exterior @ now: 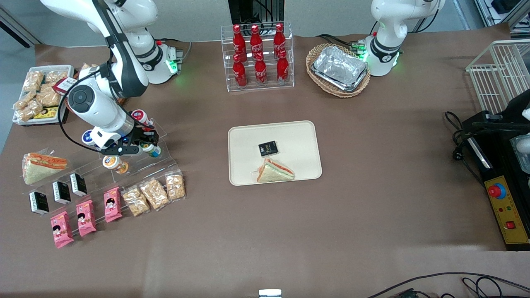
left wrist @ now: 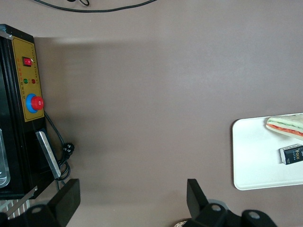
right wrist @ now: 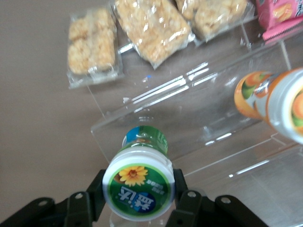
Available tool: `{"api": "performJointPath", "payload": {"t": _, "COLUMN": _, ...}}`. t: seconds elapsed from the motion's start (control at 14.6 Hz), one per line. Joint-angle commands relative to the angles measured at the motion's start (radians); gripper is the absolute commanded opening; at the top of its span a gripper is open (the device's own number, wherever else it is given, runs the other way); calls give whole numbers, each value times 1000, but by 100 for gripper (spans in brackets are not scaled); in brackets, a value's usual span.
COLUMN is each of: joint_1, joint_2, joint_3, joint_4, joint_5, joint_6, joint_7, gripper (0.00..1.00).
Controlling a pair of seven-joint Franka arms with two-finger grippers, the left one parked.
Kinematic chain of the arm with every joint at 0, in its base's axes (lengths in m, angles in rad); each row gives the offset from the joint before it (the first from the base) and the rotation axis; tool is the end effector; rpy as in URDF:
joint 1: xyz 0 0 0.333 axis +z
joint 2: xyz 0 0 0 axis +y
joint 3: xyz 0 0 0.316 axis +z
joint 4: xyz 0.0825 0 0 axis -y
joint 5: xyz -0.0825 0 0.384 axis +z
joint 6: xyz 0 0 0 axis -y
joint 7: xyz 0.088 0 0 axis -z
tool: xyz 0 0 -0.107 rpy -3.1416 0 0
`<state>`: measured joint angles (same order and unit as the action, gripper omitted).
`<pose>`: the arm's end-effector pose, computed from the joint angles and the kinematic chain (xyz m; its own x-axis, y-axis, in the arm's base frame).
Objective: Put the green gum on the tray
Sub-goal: 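Lift the green gum bottle and carry it over the cream tray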
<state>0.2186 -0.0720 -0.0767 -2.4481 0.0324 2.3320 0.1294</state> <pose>0.4635 0.0669 0.3235 0.9988 -0.0095 -0.0479 -0.0106 -0.9997 -0.0219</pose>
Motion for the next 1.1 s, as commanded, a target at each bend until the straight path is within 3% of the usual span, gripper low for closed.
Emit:
{"api": "performJointPath", "payload": {"t": 0.0, "joint_1": 1, "joint_2": -52, "joint_3": -3, "joint_4": 104, "joint_5": -23, "joint_6": -124, "joint_7": -1, "gripper": 41}}
{"api": "performJointPath", "payload": {"t": 0.27, "joint_1": -4, "joint_2": -28, "joint_3": -5, "joint_4": 453, "joint_5": -26, "joint_6": -513, "joint_7": -2, "gripper": 40}}
{"api": "performJointPath", "payload": {"t": 0.55, "joint_1": 4, "joint_2": 18, "joint_3": 8, "joint_4": 769, "joint_5": -6, "joint_6": -785, "joint_7": 10, "gripper": 39}}
{"api": "performJointPath", "payload": {"t": 0.69, "joint_1": 7, "joint_2": 67, "joint_3": 43, "joint_4": 891, "joint_5": 35, "joint_6": -859, "joint_7": 65, "gripper": 39}}
{"api": "performJointPath", "payload": {"t": 1.03, "joint_1": 35, "joint_2": 138, "joint_3": 242, "joint_4": 913, "joint_5": 41, "joint_6": -849, "joint_7": 437, "gripper": 39}}
